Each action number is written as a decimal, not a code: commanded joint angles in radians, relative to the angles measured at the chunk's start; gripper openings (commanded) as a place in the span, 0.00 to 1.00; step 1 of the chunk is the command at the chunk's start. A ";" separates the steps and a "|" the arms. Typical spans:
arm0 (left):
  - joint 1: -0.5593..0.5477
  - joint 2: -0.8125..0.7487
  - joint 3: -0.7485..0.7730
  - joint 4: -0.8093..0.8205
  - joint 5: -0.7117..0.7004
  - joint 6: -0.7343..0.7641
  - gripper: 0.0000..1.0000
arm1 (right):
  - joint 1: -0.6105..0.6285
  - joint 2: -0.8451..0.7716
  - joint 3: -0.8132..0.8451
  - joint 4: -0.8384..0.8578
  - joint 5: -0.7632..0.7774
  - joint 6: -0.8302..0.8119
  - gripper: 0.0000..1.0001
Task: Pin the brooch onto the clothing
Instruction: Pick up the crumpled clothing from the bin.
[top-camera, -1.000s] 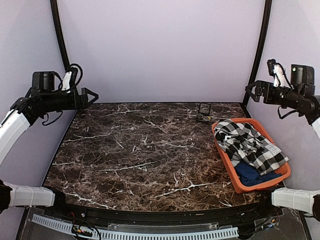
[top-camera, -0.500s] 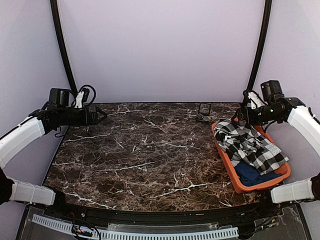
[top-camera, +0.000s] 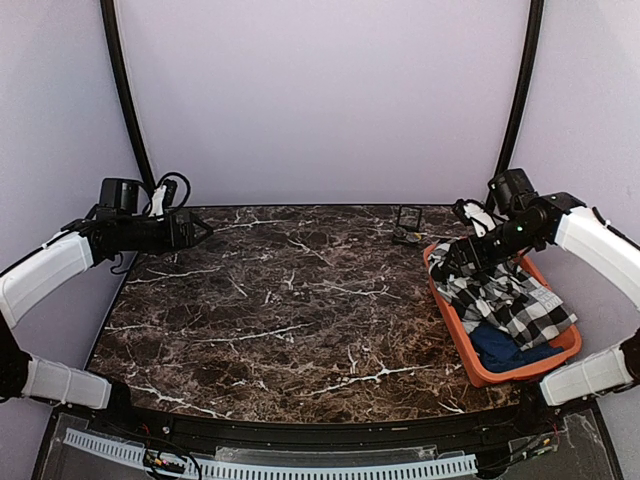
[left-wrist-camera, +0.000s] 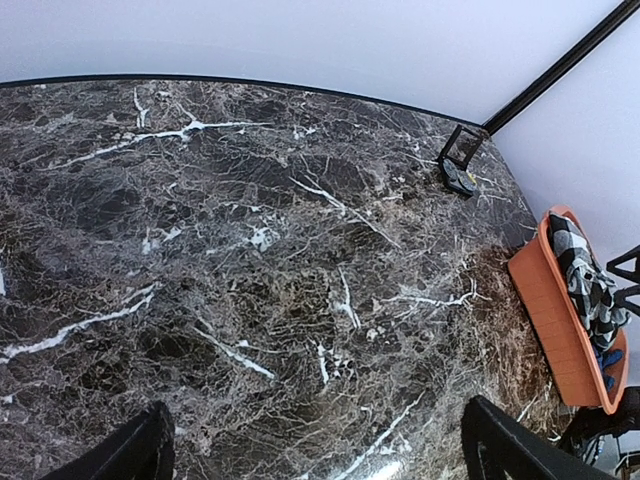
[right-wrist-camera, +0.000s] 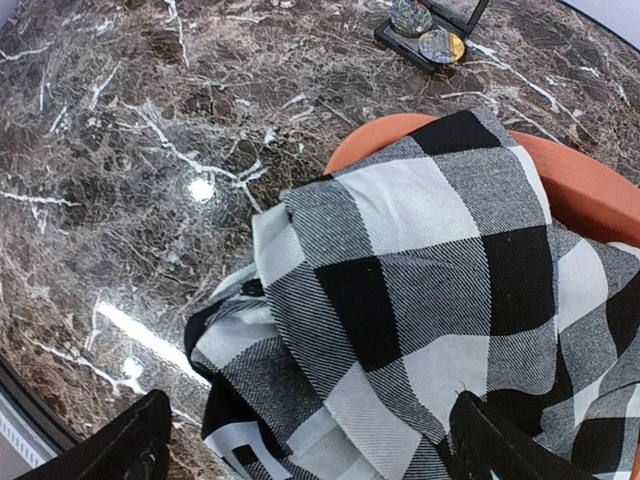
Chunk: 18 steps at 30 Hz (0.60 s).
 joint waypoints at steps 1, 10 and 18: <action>0.011 0.010 -0.019 0.012 0.022 -0.016 1.00 | 0.014 0.023 -0.013 -0.017 0.060 -0.009 0.89; 0.019 0.028 -0.015 0.003 0.030 -0.021 1.00 | 0.015 0.030 -0.008 -0.015 0.014 -0.016 0.33; 0.021 0.026 -0.019 0.025 0.065 -0.027 1.00 | 0.015 -0.034 0.133 0.041 -0.067 -0.031 0.00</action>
